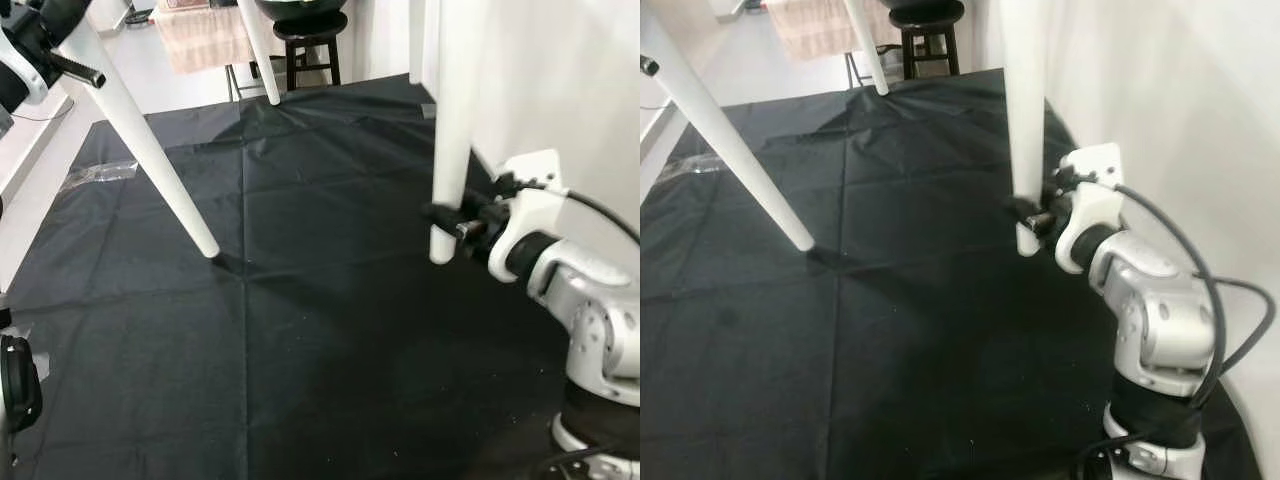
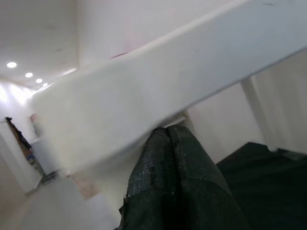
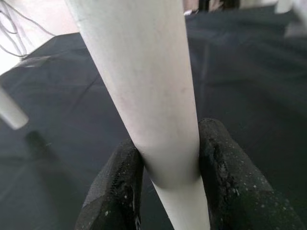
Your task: Building children table
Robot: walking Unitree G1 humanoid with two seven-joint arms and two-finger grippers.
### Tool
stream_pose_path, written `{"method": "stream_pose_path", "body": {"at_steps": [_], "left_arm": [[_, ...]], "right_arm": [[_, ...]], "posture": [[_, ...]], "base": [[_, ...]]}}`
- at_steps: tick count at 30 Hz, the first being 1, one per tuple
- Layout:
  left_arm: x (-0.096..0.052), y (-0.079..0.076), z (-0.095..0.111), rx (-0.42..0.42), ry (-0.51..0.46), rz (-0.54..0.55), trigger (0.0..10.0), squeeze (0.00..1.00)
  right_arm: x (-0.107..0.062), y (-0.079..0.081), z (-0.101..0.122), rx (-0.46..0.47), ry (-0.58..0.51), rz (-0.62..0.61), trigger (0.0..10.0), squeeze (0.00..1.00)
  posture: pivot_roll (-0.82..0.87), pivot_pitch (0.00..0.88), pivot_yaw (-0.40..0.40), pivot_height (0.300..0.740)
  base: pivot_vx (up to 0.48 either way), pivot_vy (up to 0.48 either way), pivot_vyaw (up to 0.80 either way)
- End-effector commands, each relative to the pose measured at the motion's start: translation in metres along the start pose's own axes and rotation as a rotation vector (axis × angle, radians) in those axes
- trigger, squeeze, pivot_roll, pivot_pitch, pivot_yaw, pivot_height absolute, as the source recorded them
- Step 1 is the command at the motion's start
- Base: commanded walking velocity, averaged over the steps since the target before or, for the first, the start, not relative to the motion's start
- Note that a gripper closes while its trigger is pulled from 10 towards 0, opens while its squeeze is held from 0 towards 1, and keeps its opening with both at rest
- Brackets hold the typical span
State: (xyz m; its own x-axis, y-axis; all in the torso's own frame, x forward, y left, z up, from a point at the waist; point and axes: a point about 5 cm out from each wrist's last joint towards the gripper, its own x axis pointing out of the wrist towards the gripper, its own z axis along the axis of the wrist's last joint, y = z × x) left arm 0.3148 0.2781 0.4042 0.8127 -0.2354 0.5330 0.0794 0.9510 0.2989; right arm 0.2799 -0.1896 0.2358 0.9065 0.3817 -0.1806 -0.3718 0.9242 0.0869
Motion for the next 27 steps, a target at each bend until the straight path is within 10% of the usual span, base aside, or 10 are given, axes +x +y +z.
{"method": "stream_pose_path", "body": {"at_steps": [1, 14, 16, 17, 22, 23, 24, 27], "left_arm": [[-0.012, 0.025, 0.001, 0.004, 0.032, 0.117, 10.0, 0.00], [-0.015, -0.004, -0.024, -0.069, 0.114, -0.006, 10.0, 0.00], [-0.021, -0.012, -0.033, -0.058, 0.152, -0.039, 10.0, 0.00], [-0.024, -0.014, -0.037, -0.056, 0.168, -0.046, 10.0, 0.00], [-0.044, -0.029, -0.064, -0.096, 0.272, -0.093, 10.0, 0.00], [-0.050, -0.035, -0.071, -0.112, 0.298, -0.110, 10.0, 0.71], [-0.057, -0.042, -0.079, -0.126, 0.333, -0.137, 10.0, 1.00], [-0.074, -0.054, -0.093, -0.141, 0.404, -0.189, 10.0, 1.00]], "right_arm": [[-0.006, 0.005, -0.006, 0.075, 0.011, 0.056, 0.0, 0.00], [0.002, 0.065, -0.037, -0.023, 0.179, 0.350, 0.0, 0.00], [0.003, 0.065, -0.042, -0.060, 0.199, 0.322, 1.5, 0.00], [0.004, 0.063, -0.045, -0.069, 0.212, 0.305, 10.0, 0.00], [0.004, 0.047, -0.054, -0.110, 0.255, 0.213, 10.0, 0.00], [0.004, 0.041, -0.055, -0.106, 0.248, 0.190, 10.0, 0.72], [0.003, 0.034, -0.056, -0.104, 0.244, 0.172, 10.0, 1.00], [-0.002, 0.022, -0.058, -0.103, 0.237, 0.148, 10.0, 1.00]], "posture": [[-0.07, 0.054, 0.072, 0.740], [-0.08, 0.057, 0.072, 0.740], [-0.08, 0.059, 0.069, 0.740], [-0.07, 0.060, 0.067, 0.740], [-0.08, 0.064, 0.065, 0.740], [-0.08, 0.065, 0.063, 0.740], [-0.07, 0.068, 0.061, 0.740], [-0.07, 0.071, 0.059, 0.740]], "base": [[0.000, 0.000, 0.00], [0.000, 0.000, 0.00], [0.000, 0.000, 0.00], [0.000, 0.000, 0.00], [0.000, 0.000, 0.00], [0.000, 0.000, 0.00], [0.000, 0.000, 0.00], [0.000, 0.000, 0.00]]}}
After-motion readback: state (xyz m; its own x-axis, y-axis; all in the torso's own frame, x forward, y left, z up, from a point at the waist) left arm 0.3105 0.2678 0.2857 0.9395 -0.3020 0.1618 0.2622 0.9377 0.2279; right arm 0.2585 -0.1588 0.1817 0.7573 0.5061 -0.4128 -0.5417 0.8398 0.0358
